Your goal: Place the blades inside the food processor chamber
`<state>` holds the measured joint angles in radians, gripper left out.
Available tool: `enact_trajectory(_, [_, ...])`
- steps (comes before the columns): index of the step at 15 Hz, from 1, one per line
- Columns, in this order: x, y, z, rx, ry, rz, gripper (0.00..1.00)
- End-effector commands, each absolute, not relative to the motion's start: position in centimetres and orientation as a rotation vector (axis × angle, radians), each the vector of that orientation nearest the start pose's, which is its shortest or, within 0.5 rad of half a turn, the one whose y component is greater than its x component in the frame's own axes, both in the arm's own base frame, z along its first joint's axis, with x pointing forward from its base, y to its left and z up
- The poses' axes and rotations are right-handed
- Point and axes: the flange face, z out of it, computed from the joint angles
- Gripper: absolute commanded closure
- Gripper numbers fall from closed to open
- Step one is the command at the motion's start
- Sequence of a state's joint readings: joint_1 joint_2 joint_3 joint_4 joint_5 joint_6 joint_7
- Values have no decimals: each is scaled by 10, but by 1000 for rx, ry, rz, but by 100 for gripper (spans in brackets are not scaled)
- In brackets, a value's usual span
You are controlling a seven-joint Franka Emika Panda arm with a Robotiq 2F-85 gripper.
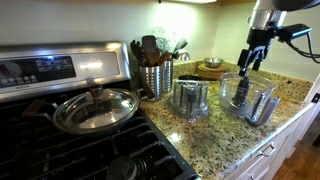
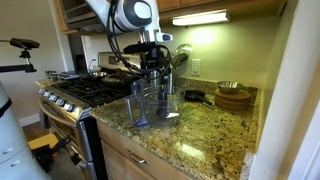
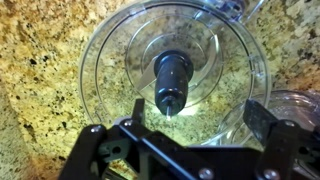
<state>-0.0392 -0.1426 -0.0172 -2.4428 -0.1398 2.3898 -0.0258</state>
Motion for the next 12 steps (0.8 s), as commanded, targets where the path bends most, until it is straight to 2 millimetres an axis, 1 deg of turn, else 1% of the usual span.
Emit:
enact_trajectory(1, [453,-12,393,-3259,-144,-114,0])
enact_trajectory(4, [444,4,405,-3266,-193,-87,0])
enact_trajectory(7, [440,18,408,-3270,-240,-67,0])
enact_trajectory(8, [453,12,405,-3257,-233,-86,0])
enact_trajectory(10, [452,18,405,-3258,-253,-77,0])
enact_trajectory(12, [451,19,404,-3258,-255,-74,0])
